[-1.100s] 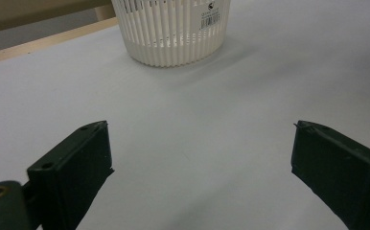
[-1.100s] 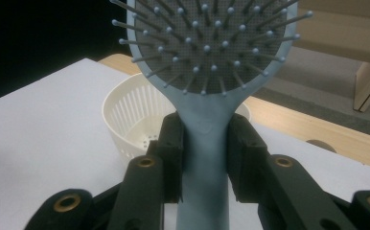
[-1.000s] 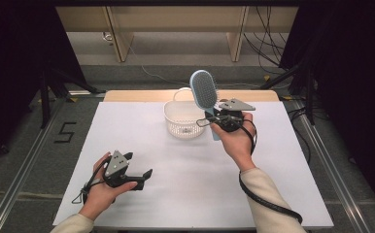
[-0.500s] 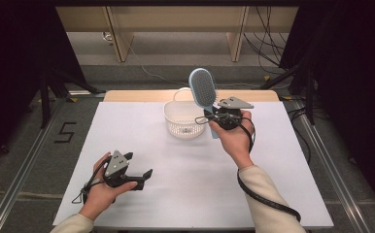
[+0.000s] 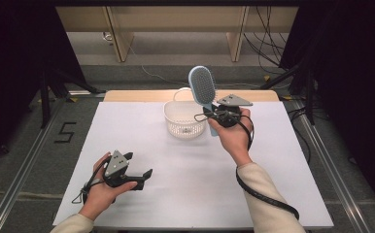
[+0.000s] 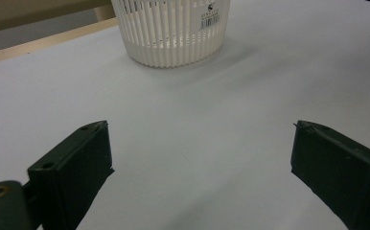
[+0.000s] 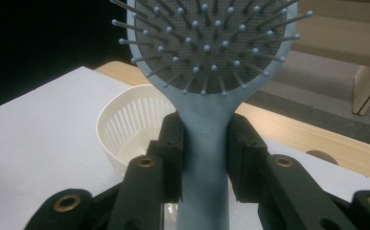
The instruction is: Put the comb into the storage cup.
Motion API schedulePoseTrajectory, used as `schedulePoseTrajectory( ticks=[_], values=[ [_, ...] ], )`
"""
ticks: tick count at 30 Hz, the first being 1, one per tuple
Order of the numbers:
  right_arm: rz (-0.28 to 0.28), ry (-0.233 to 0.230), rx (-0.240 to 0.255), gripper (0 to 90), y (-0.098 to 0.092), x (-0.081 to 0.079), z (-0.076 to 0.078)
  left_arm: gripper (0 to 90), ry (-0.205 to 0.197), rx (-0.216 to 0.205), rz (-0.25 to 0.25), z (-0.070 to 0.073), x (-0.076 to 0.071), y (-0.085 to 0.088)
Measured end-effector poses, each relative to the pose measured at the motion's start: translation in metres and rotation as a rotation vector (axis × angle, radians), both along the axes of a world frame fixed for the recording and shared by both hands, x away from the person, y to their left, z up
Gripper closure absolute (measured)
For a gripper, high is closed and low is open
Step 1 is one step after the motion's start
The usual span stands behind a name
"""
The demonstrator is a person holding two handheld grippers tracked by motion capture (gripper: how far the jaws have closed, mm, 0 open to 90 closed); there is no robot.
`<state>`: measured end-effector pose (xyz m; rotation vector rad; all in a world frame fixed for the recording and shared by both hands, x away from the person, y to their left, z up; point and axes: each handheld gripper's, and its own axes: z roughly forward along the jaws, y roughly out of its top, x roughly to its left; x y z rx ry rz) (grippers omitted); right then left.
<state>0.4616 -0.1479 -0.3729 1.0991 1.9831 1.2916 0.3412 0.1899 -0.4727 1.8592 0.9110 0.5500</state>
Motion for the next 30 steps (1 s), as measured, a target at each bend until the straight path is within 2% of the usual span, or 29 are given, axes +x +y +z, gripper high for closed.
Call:
schedulePoseTrajectory(
  ticks=[30],
  values=[
    [-0.001,-0.009,0.007,70.6,0.0078,0.0079,0.0045,6.4,0.002,-0.002,0.002,0.0000,0.0001,0.0003]
  ],
)
